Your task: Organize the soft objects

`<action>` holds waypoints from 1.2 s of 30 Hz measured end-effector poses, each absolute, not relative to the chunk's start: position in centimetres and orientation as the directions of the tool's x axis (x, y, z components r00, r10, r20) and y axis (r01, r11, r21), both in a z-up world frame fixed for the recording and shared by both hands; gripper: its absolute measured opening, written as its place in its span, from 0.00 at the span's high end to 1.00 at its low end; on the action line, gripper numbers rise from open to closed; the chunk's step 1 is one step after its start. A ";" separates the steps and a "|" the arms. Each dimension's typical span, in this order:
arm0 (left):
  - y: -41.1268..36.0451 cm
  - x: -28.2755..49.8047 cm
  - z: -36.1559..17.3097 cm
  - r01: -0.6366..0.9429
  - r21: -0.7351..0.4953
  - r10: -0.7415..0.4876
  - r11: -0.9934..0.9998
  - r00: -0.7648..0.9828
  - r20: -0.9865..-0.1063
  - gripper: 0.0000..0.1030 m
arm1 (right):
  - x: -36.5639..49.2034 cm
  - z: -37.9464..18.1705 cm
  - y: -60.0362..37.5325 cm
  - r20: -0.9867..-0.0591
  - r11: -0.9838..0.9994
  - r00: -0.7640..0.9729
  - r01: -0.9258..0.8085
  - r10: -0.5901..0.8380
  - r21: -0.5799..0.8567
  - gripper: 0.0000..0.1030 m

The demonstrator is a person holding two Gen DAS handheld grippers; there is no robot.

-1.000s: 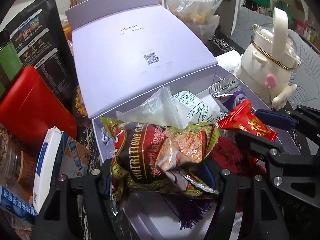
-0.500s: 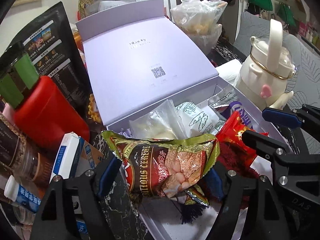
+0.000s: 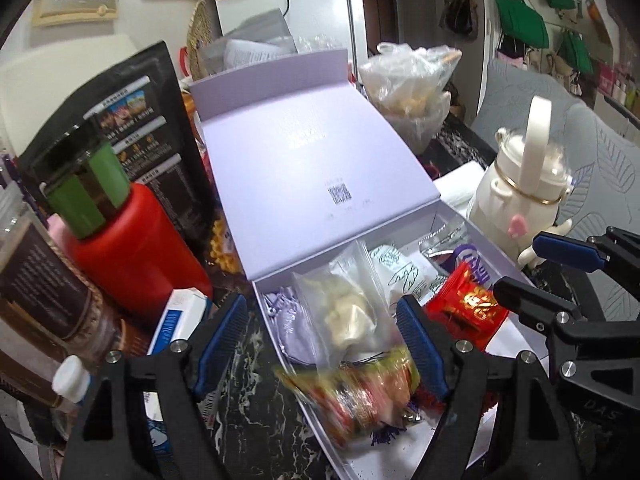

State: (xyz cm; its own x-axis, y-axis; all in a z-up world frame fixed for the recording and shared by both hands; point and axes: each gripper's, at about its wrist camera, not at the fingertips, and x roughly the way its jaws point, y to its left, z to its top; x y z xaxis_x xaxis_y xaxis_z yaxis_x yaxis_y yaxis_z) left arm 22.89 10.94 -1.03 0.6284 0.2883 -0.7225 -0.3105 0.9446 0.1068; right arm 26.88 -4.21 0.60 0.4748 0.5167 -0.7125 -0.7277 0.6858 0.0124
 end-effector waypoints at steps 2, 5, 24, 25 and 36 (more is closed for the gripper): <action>10.9 22.5 -0.3 -0.312 0.099 0.286 0.945 0.639 -0.714 0.24 | 26.6 1.1 -4.4 -0.701 0.690 0.488 -0.723 0.520 0.008 0.47; 10.7 21.8 0.7 -0.307 0.092 0.281 0.947 0.660 -0.697 0.24 | 25.8 2.2 -4.7 -0.676 0.693 0.513 -0.721 0.529 -0.005 0.45; 9.7 12.1 4.3 -0.342 0.015 0.286 0.940 0.760 -0.584 0.21 | 16.5 6.1 -8.4 -0.569 0.714 0.602 -0.699 0.560 -0.037 0.24; 9.5 11.6 4.4 -0.341 0.016 0.286 0.940 0.763 -0.580 0.17 | 16.0 6.1 -8.6 -0.567 0.718 0.606 -0.695 0.557 -0.038 0.24; 7.9 6.6 4.8 -0.342 0.028 0.302 0.939 0.785 -0.540 0.02 | 11.6 5.0 -10.8 -0.563 0.781 0.653 -0.625 0.507 -0.022 0.16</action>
State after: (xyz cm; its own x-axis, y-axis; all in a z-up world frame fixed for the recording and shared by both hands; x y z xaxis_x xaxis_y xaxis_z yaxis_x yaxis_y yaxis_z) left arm 6.65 7.87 4.77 0.7854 0.3023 -0.5402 -0.3423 0.9392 0.0278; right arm 11.57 -10.83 5.03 0.6531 0.5068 -0.5627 -0.6247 0.7805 -0.0221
